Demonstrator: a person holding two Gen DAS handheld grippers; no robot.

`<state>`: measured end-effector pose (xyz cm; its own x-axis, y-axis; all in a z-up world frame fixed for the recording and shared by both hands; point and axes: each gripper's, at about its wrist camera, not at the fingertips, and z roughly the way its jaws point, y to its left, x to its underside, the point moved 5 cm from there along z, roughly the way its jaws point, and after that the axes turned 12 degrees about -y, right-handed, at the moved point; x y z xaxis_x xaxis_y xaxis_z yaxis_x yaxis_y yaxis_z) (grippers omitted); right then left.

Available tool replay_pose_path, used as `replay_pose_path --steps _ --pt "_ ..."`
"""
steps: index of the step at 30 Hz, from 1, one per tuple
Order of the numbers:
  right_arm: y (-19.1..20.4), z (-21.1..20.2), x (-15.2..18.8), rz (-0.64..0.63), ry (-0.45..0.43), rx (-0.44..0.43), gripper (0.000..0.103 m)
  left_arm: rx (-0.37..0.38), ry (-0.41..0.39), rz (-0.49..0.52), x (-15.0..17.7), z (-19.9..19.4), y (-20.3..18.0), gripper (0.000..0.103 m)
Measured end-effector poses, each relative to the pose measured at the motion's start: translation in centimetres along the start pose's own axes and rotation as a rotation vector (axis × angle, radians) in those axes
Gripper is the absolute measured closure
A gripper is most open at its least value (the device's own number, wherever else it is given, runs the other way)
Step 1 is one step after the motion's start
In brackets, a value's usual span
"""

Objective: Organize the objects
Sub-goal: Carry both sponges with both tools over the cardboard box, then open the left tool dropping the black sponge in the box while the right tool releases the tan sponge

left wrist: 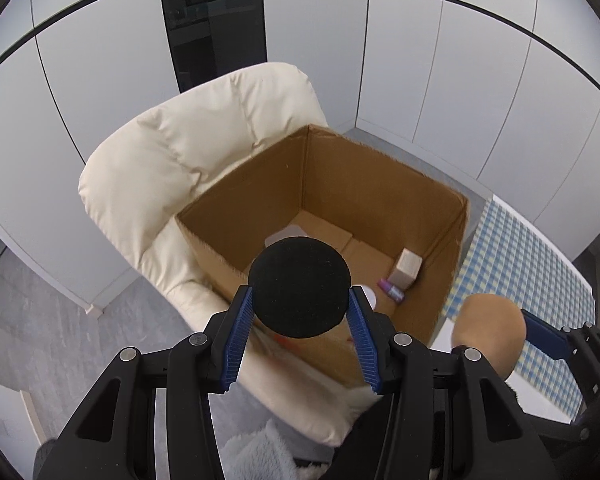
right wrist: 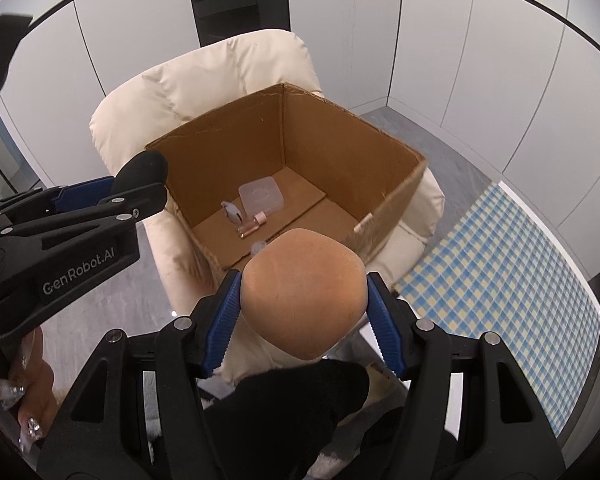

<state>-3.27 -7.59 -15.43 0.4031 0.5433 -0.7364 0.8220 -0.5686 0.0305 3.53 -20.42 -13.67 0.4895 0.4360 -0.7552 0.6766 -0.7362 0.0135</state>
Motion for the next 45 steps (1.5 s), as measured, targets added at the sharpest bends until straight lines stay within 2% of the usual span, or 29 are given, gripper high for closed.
replay_pose_path --steps 5,15,24,30,45 --pt "0.5 2.4 -1.9 -0.023 -0.005 -0.003 0.039 -0.019 -0.007 -0.017 -1.2 2.0 0.6 0.055" --pt "0.7 7.6 -4.6 -0.051 0.010 -0.009 0.039 -0.039 0.032 -0.051 -2.0 7.6 1.8 0.055" --pt "0.5 11.9 -6.1 -0.043 0.031 -0.028 0.039 -0.055 0.051 -0.057 -3.1 11.6 1.6 0.055" --pt "-0.1 14.1 -6.0 -0.030 0.053 -0.033 0.039 -0.067 0.084 -0.044 -2.8 14.1 1.5 0.055" --pt "-1.3 16.2 -5.4 -0.007 0.083 -0.028 0.039 -0.064 0.122 -0.042 -2.1 15.2 0.9 0.055"
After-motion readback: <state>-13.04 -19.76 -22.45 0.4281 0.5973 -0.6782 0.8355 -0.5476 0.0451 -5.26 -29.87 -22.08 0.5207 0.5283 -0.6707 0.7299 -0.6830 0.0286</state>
